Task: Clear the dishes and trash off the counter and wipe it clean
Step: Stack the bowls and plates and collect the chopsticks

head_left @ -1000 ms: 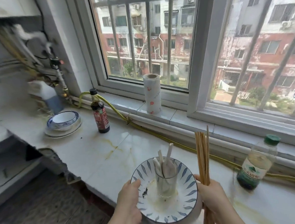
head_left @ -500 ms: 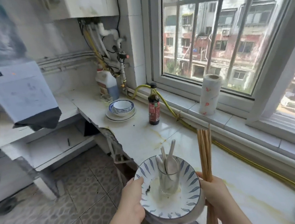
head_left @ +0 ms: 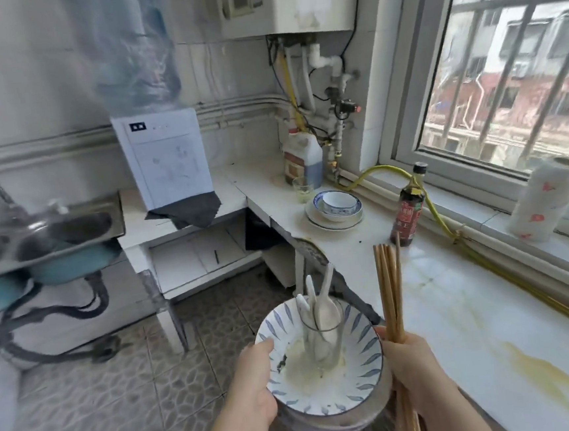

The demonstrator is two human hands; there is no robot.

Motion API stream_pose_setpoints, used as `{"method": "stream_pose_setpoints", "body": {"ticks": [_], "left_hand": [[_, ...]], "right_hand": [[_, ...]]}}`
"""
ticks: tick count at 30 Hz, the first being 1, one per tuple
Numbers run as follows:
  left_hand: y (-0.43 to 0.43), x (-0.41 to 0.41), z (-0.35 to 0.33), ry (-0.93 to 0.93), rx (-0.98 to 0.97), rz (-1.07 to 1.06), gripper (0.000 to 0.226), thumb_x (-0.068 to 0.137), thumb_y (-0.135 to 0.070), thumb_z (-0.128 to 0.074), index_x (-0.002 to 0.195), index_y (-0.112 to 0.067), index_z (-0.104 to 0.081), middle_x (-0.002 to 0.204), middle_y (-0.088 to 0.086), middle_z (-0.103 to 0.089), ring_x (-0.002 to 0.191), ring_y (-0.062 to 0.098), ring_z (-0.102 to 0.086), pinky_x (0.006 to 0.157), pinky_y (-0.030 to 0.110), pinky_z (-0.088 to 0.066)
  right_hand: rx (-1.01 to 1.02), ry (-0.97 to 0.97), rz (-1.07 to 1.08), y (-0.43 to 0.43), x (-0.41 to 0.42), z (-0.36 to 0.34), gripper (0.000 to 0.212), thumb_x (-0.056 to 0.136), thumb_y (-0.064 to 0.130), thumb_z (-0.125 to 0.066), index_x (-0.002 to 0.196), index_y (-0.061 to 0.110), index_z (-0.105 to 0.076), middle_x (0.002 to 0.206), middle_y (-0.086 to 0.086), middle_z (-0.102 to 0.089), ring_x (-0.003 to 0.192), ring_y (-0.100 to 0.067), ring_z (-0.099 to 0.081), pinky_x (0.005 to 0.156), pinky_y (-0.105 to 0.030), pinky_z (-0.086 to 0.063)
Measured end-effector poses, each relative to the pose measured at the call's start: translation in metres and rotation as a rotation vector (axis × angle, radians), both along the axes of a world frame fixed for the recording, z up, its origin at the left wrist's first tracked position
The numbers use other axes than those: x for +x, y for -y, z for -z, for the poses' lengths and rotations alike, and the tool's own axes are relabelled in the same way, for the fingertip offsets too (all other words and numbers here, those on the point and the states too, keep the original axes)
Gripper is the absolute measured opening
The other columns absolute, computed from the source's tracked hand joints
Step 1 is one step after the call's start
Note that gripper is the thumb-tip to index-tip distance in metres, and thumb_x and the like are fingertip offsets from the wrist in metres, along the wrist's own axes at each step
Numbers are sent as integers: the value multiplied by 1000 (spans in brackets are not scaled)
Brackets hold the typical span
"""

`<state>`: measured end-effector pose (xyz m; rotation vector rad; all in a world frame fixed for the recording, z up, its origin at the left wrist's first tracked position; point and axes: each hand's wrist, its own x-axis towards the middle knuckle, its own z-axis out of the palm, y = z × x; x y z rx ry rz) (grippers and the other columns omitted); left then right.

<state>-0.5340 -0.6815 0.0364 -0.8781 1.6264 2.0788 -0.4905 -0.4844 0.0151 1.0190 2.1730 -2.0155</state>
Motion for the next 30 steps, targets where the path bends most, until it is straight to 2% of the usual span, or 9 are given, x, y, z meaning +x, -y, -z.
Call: {"method": "stream_pose_setpoints", "body": {"ticks": [2, 4, 10, 13, 16, 19, 22, 24, 30], "left_hand": [[31, -11, 5, 12, -16, -35, 36, 94, -24, -56, 123, -4, -51, 115, 15, -56, 105, 34, -57, 90, 45, -49], [68, -21, 11, 18, -20, -67, 34, 93, -26, -57, 117, -3, -53, 116, 18, -57, 111, 39, -55, 93, 50, -48], [153, -38, 16, 42, 4, -193, 24, 93, -24, -58, 105, -4, -54, 99, 14, -58, 91, 33, -58, 70, 39, -48], [184, -43, 16, 55, 23, -253, 24, 93, -24, -58, 102, -2, -57, 95, 15, -59, 87, 33, -59, 71, 39, -49], [215, -49, 13, 58, 11, -335, 17, 93, -21, -57, 89, -5, -56, 89, 13, -55, 78, 29, -55, 63, 34, -45], [253, -64, 14, 48, -13, -427, 23, 94, -18, -56, 76, -4, -52, 79, 13, -49, 73, 27, -50, 62, 33, -42], [285, -83, 16, 66, -31, -478, 24, 95, -20, -55, 78, -2, -53, 72, 9, -45, 63, 23, -45, 60, 30, -40], [304, -103, 17, 58, -20, -535, 20, 94, -22, -55, 84, -5, -53, 73, 9, -42, 69, 22, -44, 65, 30, -40], [358, -171, 15, 73, -64, -627, 30, 95, -19, -54, 68, -9, -47, 64, 7, -37, 54, 16, -33, 54, 25, -27]], "right_hand": [[-18, 5, -20, 29, -15, 0, 8, 80, 18, -71, 85, 21, -76, 81, -4, -75, 84, -27, -70, 82, -47, -57], [-30, 5, -50, 65, -32, 2, 10, 80, 20, -73, 89, 22, -75, 86, -4, -75, 86, -26, -69, 83, -46, -57], [-14, 10, -199, 148, -71, -4, 8, 78, 14, -73, 81, 21, -75, 81, -6, -74, 83, -25, -69, 82, -45, -57], [-1, 24, -263, 179, -93, -8, 7, 82, 15, -70, 84, 22, -71, 84, -6, -71, 83, -24, -66, 82, -43, -57], [28, 44, -348, 213, -119, -6, 7, 84, 17, -68, 86, 24, -70, 86, -7, -71, 83, -26, -67, 80, -43, -58], [11, 50, -450, 255, -154, 0, 5, 86, 18, -67, 87, 22, -70, 88, -10, -72, 86, -32, -68, 78, -47, -57], [-14, 35, -517, 289, -189, 5, 5, 84, 19, -69, 89, 20, -71, 86, -11, -73, 84, -31, -69, 74, -48, -58], [-33, 31, -560, 312, -219, 11, 9, 82, 21, -71, 90, 20, -73, 83, -11, -74, 83, -33, -70, 74, -52, -58], [-75, 52, -680, 372, -314, 14, 11, 78, 22, -73, 88, 18, -75, 81, -9, -75, 85, -33, -70, 80, -52, -57]]}}
